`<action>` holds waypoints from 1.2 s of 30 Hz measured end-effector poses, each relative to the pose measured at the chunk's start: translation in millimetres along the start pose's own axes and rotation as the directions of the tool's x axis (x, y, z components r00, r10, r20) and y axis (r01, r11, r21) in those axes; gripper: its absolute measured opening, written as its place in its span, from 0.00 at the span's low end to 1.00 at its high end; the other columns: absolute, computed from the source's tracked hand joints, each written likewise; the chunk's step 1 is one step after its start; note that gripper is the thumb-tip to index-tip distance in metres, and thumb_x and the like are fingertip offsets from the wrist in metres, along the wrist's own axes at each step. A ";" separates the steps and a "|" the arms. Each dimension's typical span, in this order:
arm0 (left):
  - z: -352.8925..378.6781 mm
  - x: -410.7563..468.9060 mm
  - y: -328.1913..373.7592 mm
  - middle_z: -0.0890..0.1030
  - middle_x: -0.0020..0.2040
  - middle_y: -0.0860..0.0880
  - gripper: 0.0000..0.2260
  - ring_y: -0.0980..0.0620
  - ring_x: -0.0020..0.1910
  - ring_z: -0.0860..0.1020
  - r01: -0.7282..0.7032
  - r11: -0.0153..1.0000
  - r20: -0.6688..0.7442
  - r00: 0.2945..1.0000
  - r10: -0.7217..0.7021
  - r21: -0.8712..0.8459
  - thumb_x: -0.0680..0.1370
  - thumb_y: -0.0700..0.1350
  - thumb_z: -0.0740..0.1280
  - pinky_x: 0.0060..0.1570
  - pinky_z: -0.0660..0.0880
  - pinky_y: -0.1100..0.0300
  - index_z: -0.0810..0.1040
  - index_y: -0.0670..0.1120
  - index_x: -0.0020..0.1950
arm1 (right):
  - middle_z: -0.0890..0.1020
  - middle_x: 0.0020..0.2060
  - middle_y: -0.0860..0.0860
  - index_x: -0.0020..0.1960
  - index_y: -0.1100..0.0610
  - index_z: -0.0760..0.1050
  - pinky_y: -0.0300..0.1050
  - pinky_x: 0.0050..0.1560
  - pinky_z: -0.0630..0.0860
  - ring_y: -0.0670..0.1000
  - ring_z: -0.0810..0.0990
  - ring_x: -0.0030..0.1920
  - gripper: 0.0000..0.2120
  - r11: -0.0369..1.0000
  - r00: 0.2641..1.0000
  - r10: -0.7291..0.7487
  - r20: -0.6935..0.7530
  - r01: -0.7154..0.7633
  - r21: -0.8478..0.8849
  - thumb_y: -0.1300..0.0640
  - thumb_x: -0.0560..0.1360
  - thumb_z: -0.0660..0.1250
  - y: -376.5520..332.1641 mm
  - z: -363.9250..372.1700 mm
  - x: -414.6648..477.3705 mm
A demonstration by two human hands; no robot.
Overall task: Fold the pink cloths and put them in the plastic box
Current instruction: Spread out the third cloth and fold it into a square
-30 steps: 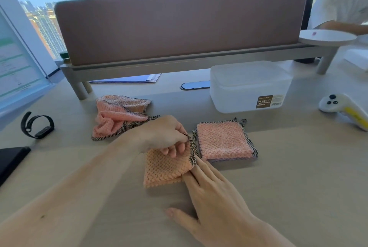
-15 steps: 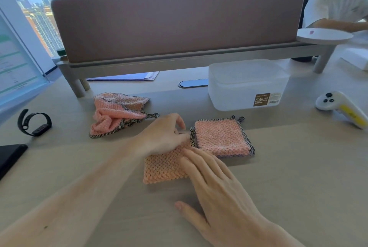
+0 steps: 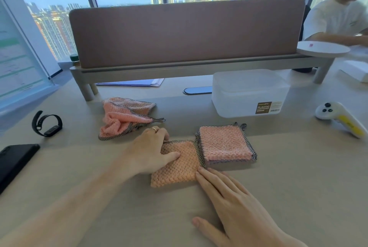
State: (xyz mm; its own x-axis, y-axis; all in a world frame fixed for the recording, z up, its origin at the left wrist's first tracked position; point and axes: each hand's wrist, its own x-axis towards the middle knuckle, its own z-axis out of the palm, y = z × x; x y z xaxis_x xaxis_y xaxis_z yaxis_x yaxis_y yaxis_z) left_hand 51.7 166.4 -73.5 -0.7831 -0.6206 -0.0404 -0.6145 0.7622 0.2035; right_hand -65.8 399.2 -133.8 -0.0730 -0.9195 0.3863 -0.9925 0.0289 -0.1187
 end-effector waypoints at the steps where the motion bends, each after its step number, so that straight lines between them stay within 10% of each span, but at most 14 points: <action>1: -9.3 6.9 4.3 0.74 0.56 0.52 0.23 0.52 0.57 0.75 0.029 1.000 0.091 0.995 -0.028 -0.012 0.73 0.64 0.70 0.56 0.73 0.56 0.75 0.50 0.60 | 0.77 0.71 0.48 0.71 0.56 0.76 0.44 0.69 0.66 0.49 0.76 0.70 0.37 1.000 1.000 -0.001 0.006 0.001 0.007 0.30 0.78 0.51 0.0 0.6 0.0; 6: -35.3 27.0 20.7 0.81 0.45 0.55 0.11 0.52 0.47 0.80 0.048 0.981 0.398 0.917 0.031 -0.187 0.72 0.54 0.76 0.42 0.72 0.59 0.77 0.51 0.44 | 0.78 0.70 0.46 0.71 0.55 0.76 0.43 0.69 0.68 0.47 0.77 0.69 0.37 0.999 0.998 -0.005 0.065 0.002 0.048 0.30 0.78 0.51 2.1 -2.0 2.9; 10: -65.3 5.9 21.2 0.80 0.45 0.59 0.10 0.59 0.45 0.78 -0.042 0.952 0.307 0.941 0.139 -0.303 0.72 0.54 0.77 0.45 0.72 0.61 0.77 0.55 0.46 | 0.73 0.68 0.36 0.71 0.45 0.72 0.42 0.65 0.75 0.38 0.72 0.68 0.30 0.951 0.993 0.089 0.082 -0.109 0.288 0.29 0.77 0.54 13.0 -26.2 20.2; 12: -92.5 -3.0 33.2 0.81 0.45 0.60 0.13 0.62 0.44 0.79 -0.104 0.930 0.215 0.958 0.188 -0.352 0.70 0.56 0.78 0.45 0.72 0.62 0.77 0.58 0.49 | 0.73 0.65 0.35 0.68 0.42 0.69 0.41 0.60 0.77 0.36 0.74 0.65 0.28 0.749 0.944 0.309 0.115 -0.316 0.583 0.29 0.74 0.63 18.5 -55.0 40.2; 14: -118.1 -3.2 52.8 0.85 0.44 0.56 0.15 0.58 0.42 0.83 -0.149 0.882 0.169 0.954 0.247 -0.447 0.69 0.55 0.80 0.44 0.76 0.57 0.78 0.56 0.50 | 0.79 0.63 0.42 0.67 0.45 0.70 0.45 0.54 0.82 0.41 0.81 0.60 0.36 0.306 0.848 0.421 0.322 -0.467 0.830 0.32 0.65 0.75 28.2 -79.3 67.6; 18: -137.2 24.3 85.0 0.88 0.47 0.49 0.17 0.51 0.45 0.86 -0.171 0.805 0.169 0.933 0.318 -0.569 0.71 0.47 0.79 0.45 0.81 0.55 0.78 0.50 0.57 | 0.86 0.58 0.56 0.65 0.64 0.76 0.50 0.59 0.82 0.53 0.85 0.58 0.31 -0.142 0.826 0.245 0.508 -0.487 0.862 0.47 0.69 0.78 60.9 -104.2 96.4; 27: -53.3 84.1 86.9 0.85 0.53 0.42 0.37 0.42 0.53 0.84 0.062 0.704 0.193 0.975 0.108 -0.707 0.54 0.62 0.85 0.59 0.80 0.41 0.77 0.51 0.58 | 0.82 0.58 0.56 0.69 0.54 0.71 0.51 0.47 0.85 0.56 0.86 0.54 0.30 0.015 0.706 0.565 0.426 -0.525 0.851 0.60 0.71 0.79 117.2 -89.0 87.4; 36: -12.1 108.7 76.9 0.82 0.46 0.46 0.19 0.50 0.41 0.80 0.060 0.657 0.096 0.995 0.020 -0.751 0.70 0.54 0.79 0.38 0.74 0.58 0.78 0.49 0.54 | 0.78 0.59 0.53 0.69 0.49 0.66 0.48 0.34 0.84 0.57 0.86 0.46 0.28 0.157 0.750 0.570 0.335 -0.500 0.852 0.66 0.76 0.73 117.7 -62.3 78.3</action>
State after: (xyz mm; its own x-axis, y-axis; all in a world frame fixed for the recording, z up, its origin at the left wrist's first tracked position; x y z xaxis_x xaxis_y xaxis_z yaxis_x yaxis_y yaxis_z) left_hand -79.4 155.3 -50.4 -0.8005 -0.5850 -0.1303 -0.3790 0.3256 0.8662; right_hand -194.4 355.1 -60.5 -0.5875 -0.8048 -0.0845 -0.0361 0.1304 -0.9908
